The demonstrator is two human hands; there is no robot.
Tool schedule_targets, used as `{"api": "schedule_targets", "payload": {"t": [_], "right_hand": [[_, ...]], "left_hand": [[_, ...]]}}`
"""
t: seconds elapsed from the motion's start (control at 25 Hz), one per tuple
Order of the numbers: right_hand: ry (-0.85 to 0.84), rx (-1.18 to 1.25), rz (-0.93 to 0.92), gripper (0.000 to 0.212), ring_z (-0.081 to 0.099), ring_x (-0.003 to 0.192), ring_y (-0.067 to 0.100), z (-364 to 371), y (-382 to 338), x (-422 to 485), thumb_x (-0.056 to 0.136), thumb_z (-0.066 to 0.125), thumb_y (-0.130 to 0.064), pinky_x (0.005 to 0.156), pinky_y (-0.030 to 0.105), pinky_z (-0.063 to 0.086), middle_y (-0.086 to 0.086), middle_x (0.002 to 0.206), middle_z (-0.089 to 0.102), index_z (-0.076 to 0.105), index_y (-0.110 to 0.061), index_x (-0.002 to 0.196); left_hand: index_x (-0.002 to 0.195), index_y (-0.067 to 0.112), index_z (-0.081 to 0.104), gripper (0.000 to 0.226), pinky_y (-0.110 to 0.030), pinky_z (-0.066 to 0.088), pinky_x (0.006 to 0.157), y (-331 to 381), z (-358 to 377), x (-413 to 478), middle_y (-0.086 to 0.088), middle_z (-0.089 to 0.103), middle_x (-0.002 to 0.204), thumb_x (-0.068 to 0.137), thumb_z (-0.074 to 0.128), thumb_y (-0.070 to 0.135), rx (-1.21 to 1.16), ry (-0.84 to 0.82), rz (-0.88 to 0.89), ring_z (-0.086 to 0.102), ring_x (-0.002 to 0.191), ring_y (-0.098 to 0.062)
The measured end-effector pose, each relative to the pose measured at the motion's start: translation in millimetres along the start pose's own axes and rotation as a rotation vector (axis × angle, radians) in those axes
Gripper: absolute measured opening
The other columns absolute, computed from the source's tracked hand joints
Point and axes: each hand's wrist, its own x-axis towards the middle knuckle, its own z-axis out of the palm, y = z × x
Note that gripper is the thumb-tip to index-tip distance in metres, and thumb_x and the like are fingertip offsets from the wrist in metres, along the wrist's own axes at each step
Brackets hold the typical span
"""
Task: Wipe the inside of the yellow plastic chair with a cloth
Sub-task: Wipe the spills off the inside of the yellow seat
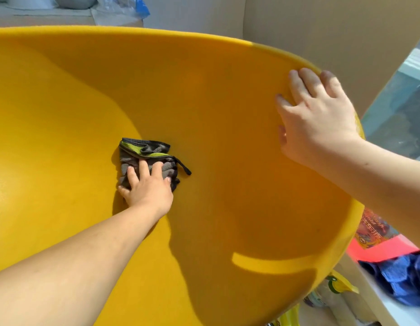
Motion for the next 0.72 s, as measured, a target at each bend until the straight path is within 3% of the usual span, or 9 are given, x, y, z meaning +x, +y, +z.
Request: {"api": "schedule_targets", "payload": {"t": [0.08, 0.16, 0.24, 0.32, 0.44, 0.56, 0.64, 0.72], "right_hand": [[0.000, 0.004, 0.074, 0.069, 0.033, 0.146, 0.046, -6, 7, 3, 0.082, 0.067, -0.036, 0.111, 0.054, 0.033, 0.028, 0.164, 0.029, 0.054, -0.007, 0.143], [-0.021, 0.042, 0.157, 0.073, 0.032, 0.145, 0.048, -7, 7, 6, 0.084, 0.064, -0.034, 0.110, 0.052, 0.035, 0.029, 0.165, 0.026, 0.046, -0.008, 0.150], [-0.029, 0.099, 0.198, 0.073, 0.032, 0.144, 0.049, -6, 4, 7, 0.087, 0.060, -0.031, 0.111, 0.053, 0.034, 0.031, 0.164, 0.027, 0.041, -0.008, 0.154], [0.006, 0.178, 0.234, 0.072, 0.035, 0.142, 0.050, -6, 3, 7, 0.087, 0.050, -0.032, 0.109, 0.053, 0.035, 0.031, 0.162, 0.032, 0.042, -0.005, 0.152], [0.084, 0.273, 0.280, 0.070, 0.041, 0.139, 0.049, -6, 1, 6, 0.085, 0.037, -0.034, 0.108, 0.054, 0.037, 0.030, 0.158, 0.040, 0.050, -0.002, 0.146], [0.028, 0.332, 0.266, 0.055, 0.034, 0.146, 0.047, -10, -6, 1, 0.089, 0.053, -0.025, 0.121, 0.058, 0.026, 0.028, 0.160, 0.038, 0.056, -0.005, 0.140], [0.009, 0.361, 0.208, 0.046, 0.033, 0.149, 0.045, -18, -17, -9, 0.089, 0.061, -0.026, 0.125, 0.059, 0.019, 0.024, 0.158, 0.044, 0.063, -0.009, 0.131], [-0.018, 0.394, 0.122, 0.040, 0.039, 0.146, 0.043, -27, -37, -22, 0.091, 0.061, -0.031, 0.125, 0.058, 0.021, 0.020, 0.150, 0.054, 0.068, -0.013, 0.126]], "left_hand": [[0.152, 0.025, 0.033, 0.048, -0.066, 0.014, 0.121, 36, -6, 6, 0.001, 0.011, 0.172, 0.108, 0.039, 0.042, -0.205, 0.000, -0.176, 0.001, 0.158, -0.036], [0.152, 0.014, 0.034, 0.053, -0.061, 0.016, 0.123, 77, -14, 17, -0.005, 0.015, 0.171, 0.106, 0.045, 0.038, -0.383, -0.012, -0.241, 0.006, 0.157, -0.039], [0.151, 0.009, 0.037, 0.057, -0.055, 0.022, 0.122, 126, -23, 20, -0.013, 0.024, 0.167, 0.103, 0.051, 0.036, -0.497, -0.006, -0.104, 0.019, 0.153, -0.039], [0.147, 0.015, 0.041, 0.053, -0.053, 0.030, 0.118, 179, -37, 6, -0.010, 0.033, 0.160, 0.101, 0.052, 0.040, -0.645, -0.014, 0.075, 0.029, 0.149, -0.035], [0.123, 0.026, 0.050, 0.038, -0.055, 0.045, 0.105, 218, -49, -35, -0.002, 0.052, 0.138, 0.092, 0.059, 0.045, -0.838, -0.014, 0.466, 0.049, 0.131, -0.031], [0.141, 0.037, 0.042, 0.060, -0.048, 0.042, 0.111, 186, -38, -94, 0.009, 0.047, 0.151, 0.085, 0.055, 0.053, -0.761, -0.172, 0.695, 0.040, 0.143, -0.024], [0.146, 0.034, 0.038, 0.063, -0.047, 0.034, 0.115, 139, -19, -133, 0.008, 0.034, 0.161, 0.090, 0.050, 0.058, -0.498, -0.315, 0.724, 0.026, 0.150, -0.023], [0.145, 0.029, 0.040, 0.060, -0.046, 0.026, 0.121, 79, -3, -151, 0.002, 0.026, 0.167, 0.095, 0.045, 0.060, -0.235, -0.356, 0.774, 0.019, 0.154, -0.023]]}}
